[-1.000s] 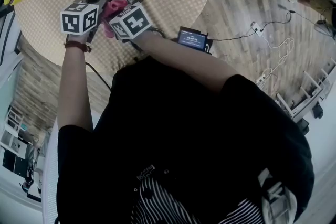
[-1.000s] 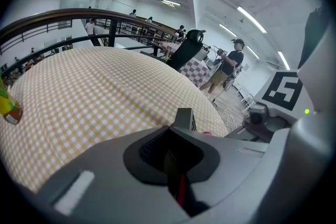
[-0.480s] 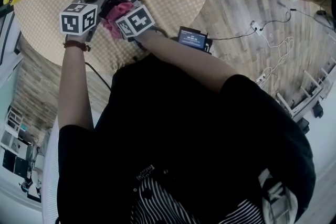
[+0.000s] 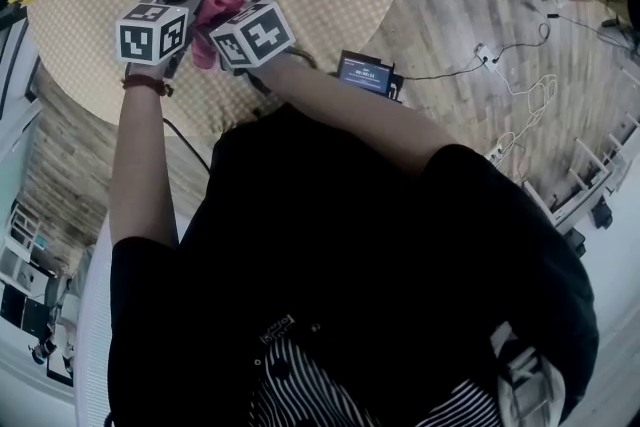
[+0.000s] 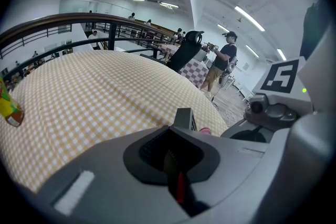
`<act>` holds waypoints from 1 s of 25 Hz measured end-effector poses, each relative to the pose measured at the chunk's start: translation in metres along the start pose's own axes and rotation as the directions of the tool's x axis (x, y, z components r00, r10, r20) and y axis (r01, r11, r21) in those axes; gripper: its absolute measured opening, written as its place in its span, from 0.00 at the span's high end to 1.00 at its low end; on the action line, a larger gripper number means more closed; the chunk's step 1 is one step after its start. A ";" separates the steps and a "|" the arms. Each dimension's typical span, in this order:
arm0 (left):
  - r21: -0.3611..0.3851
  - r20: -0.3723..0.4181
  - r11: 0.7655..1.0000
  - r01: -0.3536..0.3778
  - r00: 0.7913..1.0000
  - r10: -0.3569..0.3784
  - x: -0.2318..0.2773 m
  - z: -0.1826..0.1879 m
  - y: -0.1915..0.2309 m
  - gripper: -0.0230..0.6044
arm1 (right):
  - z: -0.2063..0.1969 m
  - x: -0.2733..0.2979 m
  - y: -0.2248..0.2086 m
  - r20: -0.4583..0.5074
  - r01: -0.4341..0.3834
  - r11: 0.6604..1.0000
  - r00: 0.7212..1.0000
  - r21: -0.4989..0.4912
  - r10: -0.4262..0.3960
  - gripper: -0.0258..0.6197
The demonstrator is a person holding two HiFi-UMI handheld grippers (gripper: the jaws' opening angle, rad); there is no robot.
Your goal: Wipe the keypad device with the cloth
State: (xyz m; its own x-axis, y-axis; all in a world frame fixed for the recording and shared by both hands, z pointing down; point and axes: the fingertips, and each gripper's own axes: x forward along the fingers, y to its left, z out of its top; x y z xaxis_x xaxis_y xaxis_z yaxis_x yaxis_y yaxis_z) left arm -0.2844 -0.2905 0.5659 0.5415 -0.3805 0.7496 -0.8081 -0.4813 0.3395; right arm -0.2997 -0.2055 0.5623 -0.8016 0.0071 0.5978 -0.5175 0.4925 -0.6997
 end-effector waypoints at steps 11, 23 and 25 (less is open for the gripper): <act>0.001 -0.001 1.000 -0.013 1.000 0.013 -0.001 0.000 0.001 0.96 | -0.050 0.008 -0.031 -0.109 0.028 0.997 0.994 0.070 -0.020 0.88; -0.014 -0.006 1.000 -0.010 1.000 0.010 0.000 0.000 0.000 0.96 | 0.001 -0.004 -0.001 0.033 0.120 0.962 0.993 -0.246 -0.116 0.88; -0.013 -0.005 1.000 -0.011 1.000 0.011 0.000 -0.001 -0.001 0.96 | 0.005 -0.003 -0.001 0.021 0.085 0.974 0.996 -0.212 -0.082 0.88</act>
State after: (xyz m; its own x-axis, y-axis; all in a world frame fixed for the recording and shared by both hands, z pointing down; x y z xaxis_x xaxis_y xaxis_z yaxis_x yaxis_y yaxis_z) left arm -0.2840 -0.2895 0.5665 0.5318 -0.3818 0.7559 -0.8167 -0.4673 0.3386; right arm -0.2982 -0.2100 0.5595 -0.7626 -0.0520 0.6448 -0.5085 0.6643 -0.5479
